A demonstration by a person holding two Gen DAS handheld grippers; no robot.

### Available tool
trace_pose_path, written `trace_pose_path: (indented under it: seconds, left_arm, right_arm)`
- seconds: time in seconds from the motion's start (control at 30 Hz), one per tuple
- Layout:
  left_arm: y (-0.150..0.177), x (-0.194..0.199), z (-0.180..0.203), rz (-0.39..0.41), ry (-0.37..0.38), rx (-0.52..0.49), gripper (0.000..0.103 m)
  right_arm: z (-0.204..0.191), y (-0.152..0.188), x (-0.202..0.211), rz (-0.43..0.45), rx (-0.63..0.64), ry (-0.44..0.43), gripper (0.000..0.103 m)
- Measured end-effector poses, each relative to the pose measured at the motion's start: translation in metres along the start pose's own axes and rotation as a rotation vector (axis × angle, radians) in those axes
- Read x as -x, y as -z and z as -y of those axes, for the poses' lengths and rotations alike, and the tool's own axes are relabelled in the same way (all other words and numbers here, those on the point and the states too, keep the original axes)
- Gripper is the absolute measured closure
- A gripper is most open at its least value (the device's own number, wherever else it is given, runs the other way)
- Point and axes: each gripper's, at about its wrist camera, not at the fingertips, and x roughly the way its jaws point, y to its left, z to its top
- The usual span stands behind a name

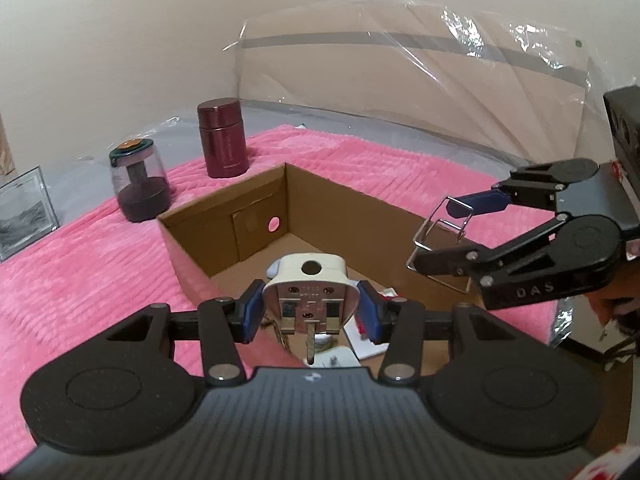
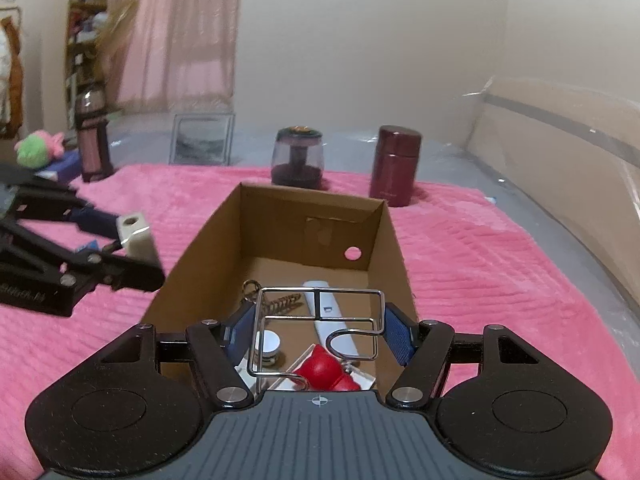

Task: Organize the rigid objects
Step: 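Lower into the box and open the left tool while the right tool releases the rack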

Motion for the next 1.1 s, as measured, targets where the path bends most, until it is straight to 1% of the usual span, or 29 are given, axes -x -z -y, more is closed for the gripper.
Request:
trace_pose_path:
  seconds: [0.2,0.33,0.4,0.5,0.67,0.77,0.87,0.97,1.1]
  left_arm:
    - [-0.023,-0.038,-0.022,-0.031,0.003,-0.020,0.059]
    - [-0.038,-0.065,-0.036,-0.056,0.013,-0.030,0.059]
    - [-0.043,-0.079,-0.044,-0.070,0.019,-0.024,0.059]
    - [-0.049,-0.100,-0.053,-0.095,0.016,-0.043,0.059]
    - [-0.054,-0.131,-0.061,-0.147,0.016,-0.131,0.059]
    - [-0.055,-0.147,-0.061,-0.189,0.026,-0.223,0.059]
    - [-0.055,-0.162,-0.063,-0.236,0.034,-0.309,0.059]
    - [-0.053,-0.177,-0.065,-0.280,0.041,-0.353,0.059]
    - [-0.050,-0.194,-0.064,-0.332,0.052,-0.399,0.059]
  right_arm:
    - [0.010,-0.013,-0.031,-0.039,0.125,-0.061,0.039]
    - [0.014,-0.022,-0.062,-0.078,0.221,-0.096,0.039]
    - [0.016,-0.025,-0.076,-0.099,0.265,-0.107,0.039]
    - [0.016,-0.029,-0.097,-0.128,0.337,-0.130,0.039]
    - [0.016,-0.033,-0.131,-0.170,0.461,-0.170,0.039]
    - [0.014,-0.035,-0.151,-0.195,0.555,-0.190,0.039]
    - [0.012,-0.033,-0.169,-0.218,0.656,-0.183,0.039]
    - [0.010,-0.030,-0.186,-0.245,0.734,-0.185,0.039]
    - [0.011,-0.026,-0.205,-0.288,0.791,-0.209,0.039]
